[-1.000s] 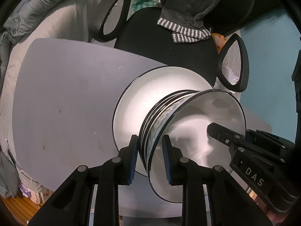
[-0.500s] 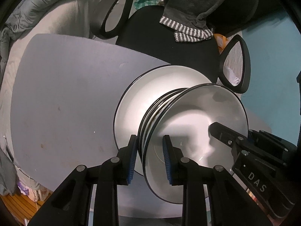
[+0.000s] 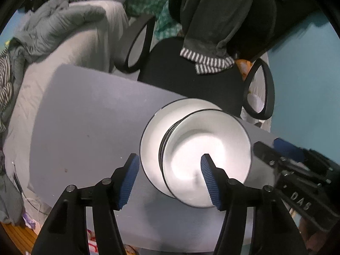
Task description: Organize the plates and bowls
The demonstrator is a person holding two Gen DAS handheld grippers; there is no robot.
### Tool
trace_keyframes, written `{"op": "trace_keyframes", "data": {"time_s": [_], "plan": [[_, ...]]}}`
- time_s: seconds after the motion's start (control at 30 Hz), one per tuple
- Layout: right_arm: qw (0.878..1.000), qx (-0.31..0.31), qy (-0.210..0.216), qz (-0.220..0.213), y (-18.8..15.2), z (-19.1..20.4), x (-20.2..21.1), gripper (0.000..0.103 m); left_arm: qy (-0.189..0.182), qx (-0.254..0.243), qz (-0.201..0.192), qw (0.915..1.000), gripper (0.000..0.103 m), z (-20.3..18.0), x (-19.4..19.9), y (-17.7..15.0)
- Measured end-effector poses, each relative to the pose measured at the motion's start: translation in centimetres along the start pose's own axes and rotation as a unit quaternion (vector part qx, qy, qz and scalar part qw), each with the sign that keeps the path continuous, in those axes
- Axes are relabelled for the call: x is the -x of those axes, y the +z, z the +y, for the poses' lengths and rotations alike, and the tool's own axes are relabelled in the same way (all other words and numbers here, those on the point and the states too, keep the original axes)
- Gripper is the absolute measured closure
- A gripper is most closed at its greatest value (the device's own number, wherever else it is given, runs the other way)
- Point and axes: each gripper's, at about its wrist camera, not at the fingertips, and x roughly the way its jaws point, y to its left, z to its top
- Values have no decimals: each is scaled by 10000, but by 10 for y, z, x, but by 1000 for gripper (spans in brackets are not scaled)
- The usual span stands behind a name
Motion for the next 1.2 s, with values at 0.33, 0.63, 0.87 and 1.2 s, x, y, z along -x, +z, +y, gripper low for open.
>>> {"op": "trace_keyframes", "data": {"time_s": [0.33,0.63,0.87,1.2], "plan": [[9955,161,-494,-787,-23,-4,61,48,182,-372,-697,9967,33,-9,54,-31],[9914,128,-661,-1125,-50,5,102,45,151,-454,-1091,9929,33,-6,98,-57],[9886,74,-615,-1370,-68,14,128,45,74,-643,-1371,9884,22,-7,124,-76],[9845,-212,-513,-1666,-90,21,155,45,-179,-788,-1444,9862,19,1,153,-94]]}}
